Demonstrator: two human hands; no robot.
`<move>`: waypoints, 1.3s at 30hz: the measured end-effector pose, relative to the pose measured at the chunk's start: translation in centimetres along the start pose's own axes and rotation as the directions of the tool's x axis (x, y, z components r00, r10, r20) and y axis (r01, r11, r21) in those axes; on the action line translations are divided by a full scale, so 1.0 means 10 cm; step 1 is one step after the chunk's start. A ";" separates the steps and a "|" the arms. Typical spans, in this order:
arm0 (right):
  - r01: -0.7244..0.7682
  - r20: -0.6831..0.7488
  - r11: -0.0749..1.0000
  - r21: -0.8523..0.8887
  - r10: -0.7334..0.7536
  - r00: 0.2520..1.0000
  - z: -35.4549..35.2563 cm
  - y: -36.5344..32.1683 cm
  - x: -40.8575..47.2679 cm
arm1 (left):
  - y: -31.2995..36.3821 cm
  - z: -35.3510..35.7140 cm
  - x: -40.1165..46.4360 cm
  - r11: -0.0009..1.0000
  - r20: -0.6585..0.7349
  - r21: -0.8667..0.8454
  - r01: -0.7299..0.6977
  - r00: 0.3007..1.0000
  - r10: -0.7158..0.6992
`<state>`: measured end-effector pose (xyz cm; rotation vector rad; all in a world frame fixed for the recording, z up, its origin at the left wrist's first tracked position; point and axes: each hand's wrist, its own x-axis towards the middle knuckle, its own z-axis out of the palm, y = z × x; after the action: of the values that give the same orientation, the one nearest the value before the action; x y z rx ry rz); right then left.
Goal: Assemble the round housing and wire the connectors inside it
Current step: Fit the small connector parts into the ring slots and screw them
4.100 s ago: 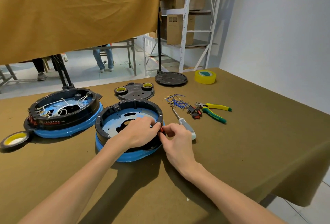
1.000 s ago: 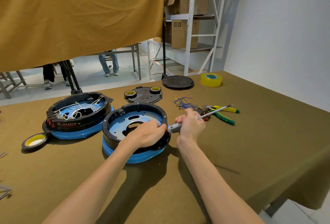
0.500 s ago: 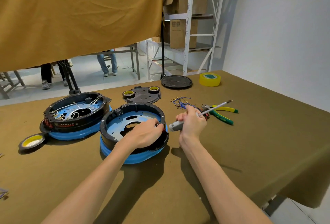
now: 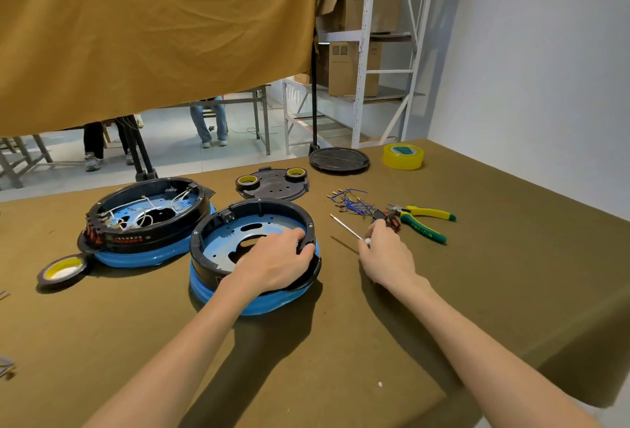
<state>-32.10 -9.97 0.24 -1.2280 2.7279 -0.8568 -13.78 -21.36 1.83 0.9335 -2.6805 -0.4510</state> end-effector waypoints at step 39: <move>0.723 0.292 0.648 0.239 -0.758 0.583 -0.26 -0.40 0.13 | -0.08 -0.14 -0.34 0.982 -0.222 -0.063 -0.178 0.962 0.160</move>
<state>-30.85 -11.81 4.69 -2.2920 1.7898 -0.6542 -10.25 -20.03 2.34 0.6800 -2.4973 -0.3948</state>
